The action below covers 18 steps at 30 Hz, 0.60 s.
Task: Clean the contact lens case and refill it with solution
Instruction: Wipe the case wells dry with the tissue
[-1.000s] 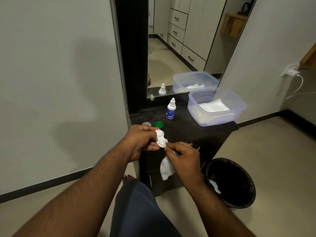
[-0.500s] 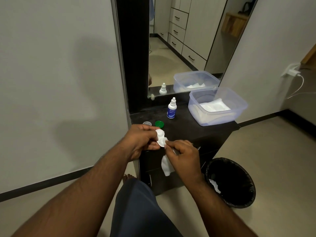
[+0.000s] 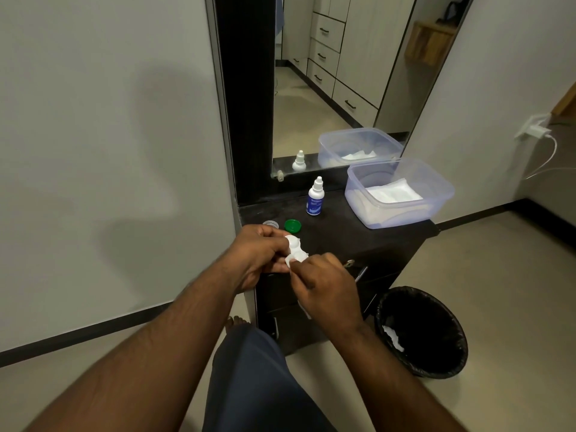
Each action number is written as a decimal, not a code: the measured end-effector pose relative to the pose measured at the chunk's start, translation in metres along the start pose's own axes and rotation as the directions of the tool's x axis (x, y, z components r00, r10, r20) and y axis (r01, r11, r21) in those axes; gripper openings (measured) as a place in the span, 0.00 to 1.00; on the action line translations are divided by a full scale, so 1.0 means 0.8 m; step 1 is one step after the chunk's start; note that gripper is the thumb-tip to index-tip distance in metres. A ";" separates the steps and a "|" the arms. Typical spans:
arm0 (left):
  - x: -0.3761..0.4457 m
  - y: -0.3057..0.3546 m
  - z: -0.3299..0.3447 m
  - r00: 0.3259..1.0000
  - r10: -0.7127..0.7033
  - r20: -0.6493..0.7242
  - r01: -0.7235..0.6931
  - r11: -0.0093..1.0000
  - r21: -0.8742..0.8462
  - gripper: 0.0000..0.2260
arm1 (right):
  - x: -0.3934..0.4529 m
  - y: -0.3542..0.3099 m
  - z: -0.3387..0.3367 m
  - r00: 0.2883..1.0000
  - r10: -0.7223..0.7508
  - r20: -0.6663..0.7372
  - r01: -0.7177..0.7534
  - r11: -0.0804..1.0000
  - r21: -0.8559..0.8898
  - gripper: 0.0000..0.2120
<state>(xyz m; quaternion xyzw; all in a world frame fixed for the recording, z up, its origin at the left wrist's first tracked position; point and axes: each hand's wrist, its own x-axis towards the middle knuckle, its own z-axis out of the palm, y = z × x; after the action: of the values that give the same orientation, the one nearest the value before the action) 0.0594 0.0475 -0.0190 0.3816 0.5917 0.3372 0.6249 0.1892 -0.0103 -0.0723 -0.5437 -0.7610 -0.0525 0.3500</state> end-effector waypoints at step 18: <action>0.003 -0.001 -0.004 1.000 -0.006 0.027 0.007 1.000 -0.020 0.12 | -0.005 0.028 -0.012 0.997 -0.075 -0.024 0.072 0.992 -0.108 0.05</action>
<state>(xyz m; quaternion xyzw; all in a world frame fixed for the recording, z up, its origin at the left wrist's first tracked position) 0.0564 0.0493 -0.0211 0.3779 0.5810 0.3360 0.6378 0.2142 -0.0089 -0.0742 -0.5325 -0.7716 -0.1134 0.3288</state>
